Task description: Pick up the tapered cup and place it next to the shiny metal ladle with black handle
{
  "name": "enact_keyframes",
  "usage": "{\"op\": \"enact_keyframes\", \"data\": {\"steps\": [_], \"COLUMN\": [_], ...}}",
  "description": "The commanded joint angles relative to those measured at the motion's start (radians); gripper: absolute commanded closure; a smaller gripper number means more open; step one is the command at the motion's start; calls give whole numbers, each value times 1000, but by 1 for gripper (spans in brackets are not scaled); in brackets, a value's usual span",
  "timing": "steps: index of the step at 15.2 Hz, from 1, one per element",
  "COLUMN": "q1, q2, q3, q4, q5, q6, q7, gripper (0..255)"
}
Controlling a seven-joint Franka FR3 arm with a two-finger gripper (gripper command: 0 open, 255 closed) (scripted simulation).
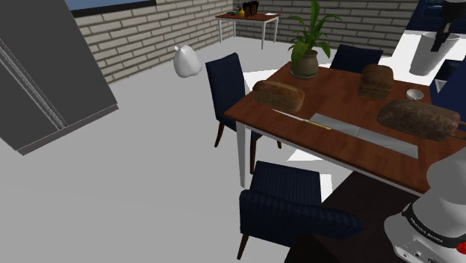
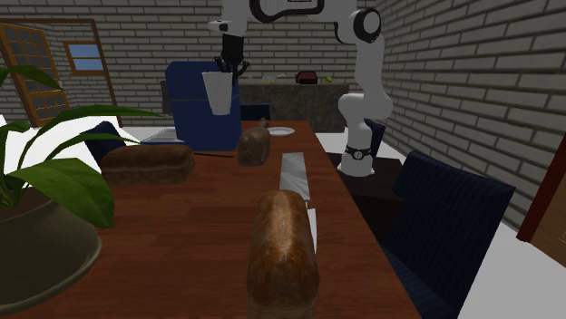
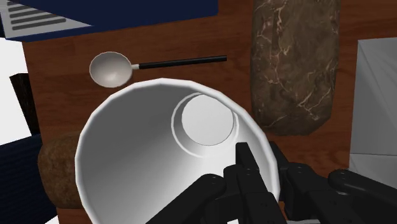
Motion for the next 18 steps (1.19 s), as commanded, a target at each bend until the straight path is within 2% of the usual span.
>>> {"op": "enact_keyframes", "data": {"steps": [1,18], "q1": [-23,-34], "q2": [4,3], "q3": [-23,-33], "q4": [5,-212], "q5": [8,-1], "q6": [6,222], "q7": [-48,-36], "gripper": [255,255]}}
